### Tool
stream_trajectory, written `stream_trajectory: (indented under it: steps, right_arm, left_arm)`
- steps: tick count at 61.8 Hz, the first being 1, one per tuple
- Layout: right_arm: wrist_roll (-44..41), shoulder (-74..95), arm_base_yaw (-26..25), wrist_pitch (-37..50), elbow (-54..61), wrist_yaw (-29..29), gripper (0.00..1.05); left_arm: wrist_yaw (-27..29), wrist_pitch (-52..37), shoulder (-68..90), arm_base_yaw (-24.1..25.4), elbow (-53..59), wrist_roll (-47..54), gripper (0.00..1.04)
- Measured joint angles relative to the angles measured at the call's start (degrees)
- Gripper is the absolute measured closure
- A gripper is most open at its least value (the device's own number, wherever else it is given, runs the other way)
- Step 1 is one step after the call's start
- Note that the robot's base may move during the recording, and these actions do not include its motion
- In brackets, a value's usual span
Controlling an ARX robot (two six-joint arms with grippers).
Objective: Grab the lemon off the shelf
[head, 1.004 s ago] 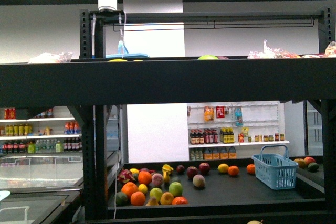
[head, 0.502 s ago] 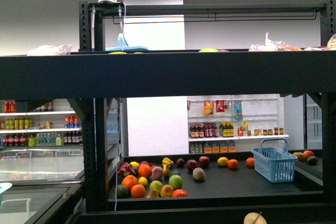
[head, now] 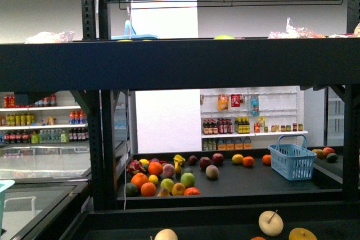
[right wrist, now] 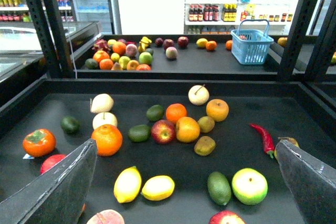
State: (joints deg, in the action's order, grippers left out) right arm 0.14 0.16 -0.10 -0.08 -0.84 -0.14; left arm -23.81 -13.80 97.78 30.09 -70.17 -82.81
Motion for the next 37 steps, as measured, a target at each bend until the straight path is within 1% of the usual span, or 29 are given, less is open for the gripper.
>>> stream_trajectory:
  steps: [14,32,33,37]
  right_arm:
    - [0.0,0.0,0.0,0.0,0.0,0.0,0.02]
    - [0.0,0.0,0.0,0.0,0.0,0.0,0.02]
    - [0.0,0.0,0.0,0.0,0.0,0.0,0.02]
    - [0.0,0.0,0.0,0.0,0.0,0.0,0.02]
  left_arm:
    - [1.6,0.7,3.5,-0.3,-3.1,0.5,0.08]
    - [3.0,2.2,7.0,-0.3,-6.7,3.8,0.08]
    - [3.0,2.2,7.2,-0.4,-6.9,4.1,0.09]
    - [3.0,2.4,7.4,-0.4,-7.4,4.5,0.19]
